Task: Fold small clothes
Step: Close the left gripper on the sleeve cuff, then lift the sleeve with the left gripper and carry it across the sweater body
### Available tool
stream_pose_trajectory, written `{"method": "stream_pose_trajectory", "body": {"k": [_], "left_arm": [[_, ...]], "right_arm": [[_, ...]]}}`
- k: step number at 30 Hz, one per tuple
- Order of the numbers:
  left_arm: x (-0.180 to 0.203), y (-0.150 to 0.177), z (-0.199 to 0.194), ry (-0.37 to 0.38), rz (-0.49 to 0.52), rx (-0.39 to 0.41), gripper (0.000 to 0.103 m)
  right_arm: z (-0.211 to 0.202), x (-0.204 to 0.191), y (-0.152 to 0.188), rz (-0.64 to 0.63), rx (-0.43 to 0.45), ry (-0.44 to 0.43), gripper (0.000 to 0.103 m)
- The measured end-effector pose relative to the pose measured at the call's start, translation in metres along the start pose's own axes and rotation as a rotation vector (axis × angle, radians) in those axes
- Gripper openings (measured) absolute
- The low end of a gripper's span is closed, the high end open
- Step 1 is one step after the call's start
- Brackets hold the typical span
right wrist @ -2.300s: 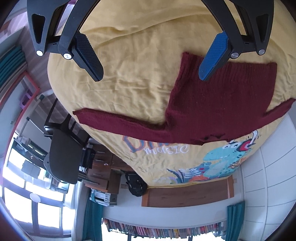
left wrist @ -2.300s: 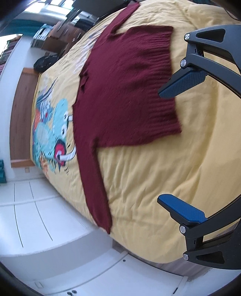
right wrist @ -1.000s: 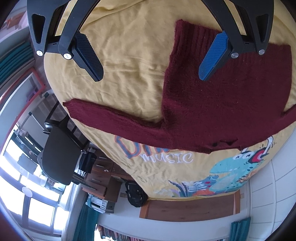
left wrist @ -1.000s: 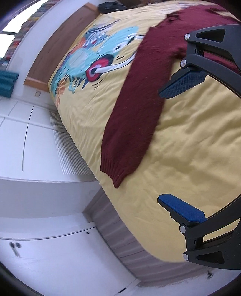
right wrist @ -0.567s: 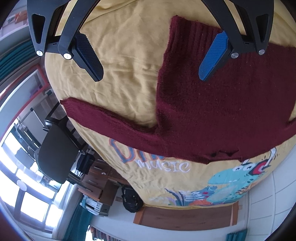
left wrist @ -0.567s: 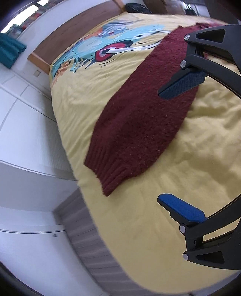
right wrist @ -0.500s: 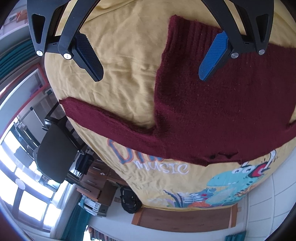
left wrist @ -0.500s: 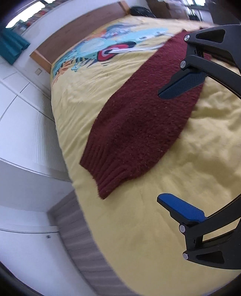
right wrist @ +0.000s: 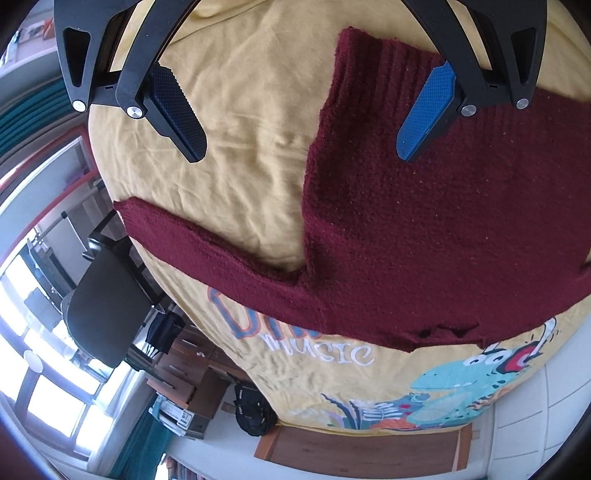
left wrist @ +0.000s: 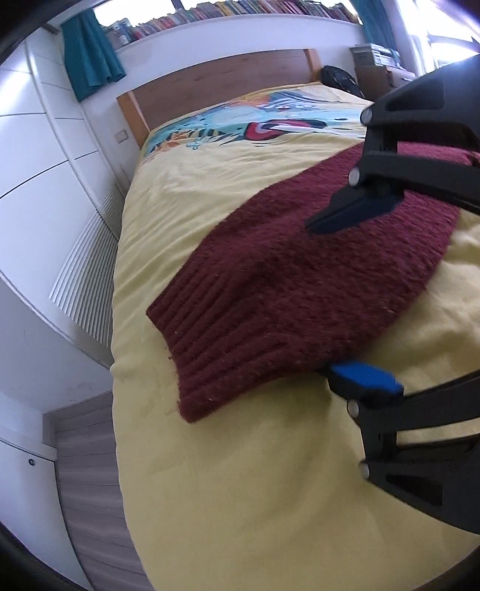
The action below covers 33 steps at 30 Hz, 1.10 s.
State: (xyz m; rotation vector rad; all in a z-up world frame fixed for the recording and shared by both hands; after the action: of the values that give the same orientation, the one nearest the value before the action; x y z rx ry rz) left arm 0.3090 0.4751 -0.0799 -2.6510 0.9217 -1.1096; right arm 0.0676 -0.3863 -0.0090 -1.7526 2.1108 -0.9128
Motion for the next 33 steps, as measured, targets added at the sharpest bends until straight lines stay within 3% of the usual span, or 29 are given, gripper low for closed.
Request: {"method": "stream_pose_trajectory", "body": {"k": [2,4,6,11,17,26,33], "left_arm": [[-0.001,-0.005,0.000,-0.008,-0.012,0.003,0.047],[-0.001,-0.008,0.001,-0.007,-0.035,0.004,0.028],[-0.004,-0.010,0.001,-0.006,-0.057,-0.001,0.015],[0.000,-0.009,-0.004,-0.021,-0.055,0.016,0.012],[0.028,-0.003,-0.016,0.014,-0.025,0.029,0.011],[0.102,0.011,-0.035,0.098,0.032,0.030,0.011],[0.169,0.045,-0.041,0.176,0.081,-0.002,0.011]], "right_arm": [[0.000,0.000,0.000,0.000,0.000,-0.001,0.103],[0.000,0.001,0.001,-0.003,0.002,-0.003,0.103],[0.001,0.001,0.002,-0.009,0.004,-0.005,0.103],[0.003,0.003,0.006,-0.008,0.002,-0.016,0.103],[0.006,0.011,0.013,0.021,0.002,-0.038,0.103],[0.006,0.039,0.031,0.068,-0.002,-0.065,0.103],[0.011,0.058,0.049,0.090,-0.020,-0.095,0.103]]}}
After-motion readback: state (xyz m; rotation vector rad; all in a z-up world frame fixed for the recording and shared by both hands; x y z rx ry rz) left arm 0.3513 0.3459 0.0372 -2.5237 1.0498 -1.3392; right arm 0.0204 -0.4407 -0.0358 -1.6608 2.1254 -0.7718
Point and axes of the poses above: each gripper's, at about its wrist camera, not at the fingertips, and z roughly the way its jaws point, x to its right, y to its underside, the point moved 4 cm from there along z, roughly the way its jaws point, and after that the axes turned 7 degrees about z, right-handed, at the moved point
